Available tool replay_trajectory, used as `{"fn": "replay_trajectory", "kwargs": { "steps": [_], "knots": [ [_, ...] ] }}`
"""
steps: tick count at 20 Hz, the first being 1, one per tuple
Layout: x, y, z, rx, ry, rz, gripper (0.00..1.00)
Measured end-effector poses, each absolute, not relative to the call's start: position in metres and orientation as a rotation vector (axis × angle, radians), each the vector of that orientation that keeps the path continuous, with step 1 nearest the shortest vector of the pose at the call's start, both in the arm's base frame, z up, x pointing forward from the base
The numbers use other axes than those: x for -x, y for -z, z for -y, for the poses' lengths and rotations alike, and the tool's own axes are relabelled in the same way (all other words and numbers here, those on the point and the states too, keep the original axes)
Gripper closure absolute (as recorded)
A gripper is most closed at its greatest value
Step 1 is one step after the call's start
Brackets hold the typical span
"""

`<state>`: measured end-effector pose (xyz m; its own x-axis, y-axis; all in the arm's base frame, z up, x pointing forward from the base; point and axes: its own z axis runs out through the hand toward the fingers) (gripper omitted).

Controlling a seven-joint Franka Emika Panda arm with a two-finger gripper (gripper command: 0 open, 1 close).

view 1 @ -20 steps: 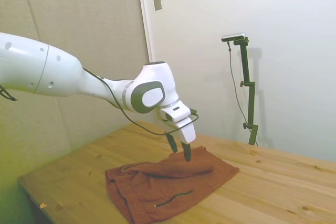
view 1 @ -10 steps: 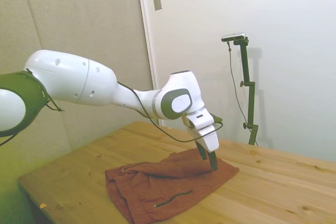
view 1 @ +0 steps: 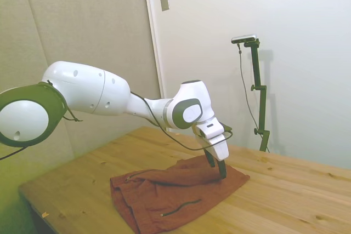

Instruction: Unfold the shorts

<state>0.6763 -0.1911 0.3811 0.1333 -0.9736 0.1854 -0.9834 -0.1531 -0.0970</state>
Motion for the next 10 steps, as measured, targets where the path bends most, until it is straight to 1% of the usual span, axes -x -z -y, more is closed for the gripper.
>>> {"fn": "replay_trajectory", "kwargs": {
  "steps": [4, 5, 10],
  "knots": [
    [-0.678, -0.374, 0.188, -2.335, -0.3, 1.998, 0.0],
    [-0.678, -0.371, 0.188, -2.335, -0.295, 1.995, 1.0],
    [-0.678, -0.363, 0.187, -2.335, -0.282, 1.985, 1.0]
  ]
}}
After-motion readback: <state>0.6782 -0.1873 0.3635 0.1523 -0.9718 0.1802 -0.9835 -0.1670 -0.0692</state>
